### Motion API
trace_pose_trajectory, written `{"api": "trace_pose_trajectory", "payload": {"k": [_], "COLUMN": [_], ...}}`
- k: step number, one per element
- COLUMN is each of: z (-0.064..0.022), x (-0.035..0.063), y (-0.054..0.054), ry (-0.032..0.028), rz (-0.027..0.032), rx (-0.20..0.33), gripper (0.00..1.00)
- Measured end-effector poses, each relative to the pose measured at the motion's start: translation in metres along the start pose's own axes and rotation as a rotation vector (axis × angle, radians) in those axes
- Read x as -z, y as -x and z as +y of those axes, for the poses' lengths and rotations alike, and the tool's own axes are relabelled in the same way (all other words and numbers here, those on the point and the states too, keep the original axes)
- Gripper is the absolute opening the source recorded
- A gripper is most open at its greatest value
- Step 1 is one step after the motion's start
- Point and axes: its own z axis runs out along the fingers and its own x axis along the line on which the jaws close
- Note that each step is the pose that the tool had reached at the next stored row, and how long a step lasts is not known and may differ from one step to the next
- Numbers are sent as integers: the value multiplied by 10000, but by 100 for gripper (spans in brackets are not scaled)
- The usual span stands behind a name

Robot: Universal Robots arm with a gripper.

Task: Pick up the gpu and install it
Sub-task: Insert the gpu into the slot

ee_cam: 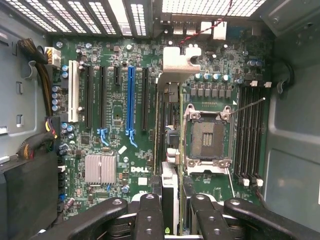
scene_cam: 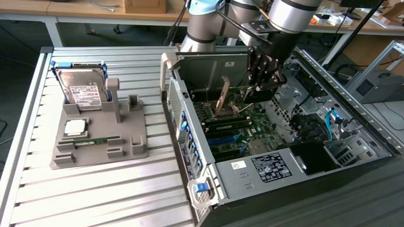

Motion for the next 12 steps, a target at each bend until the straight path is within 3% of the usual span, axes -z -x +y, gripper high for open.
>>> {"api": "trace_pose_trajectory", "payload": {"k": [12], "z": [28], "x": [-13], "y": [0], "ry": [0], "rz": [0], "rx": [1], "gripper": [27]}}
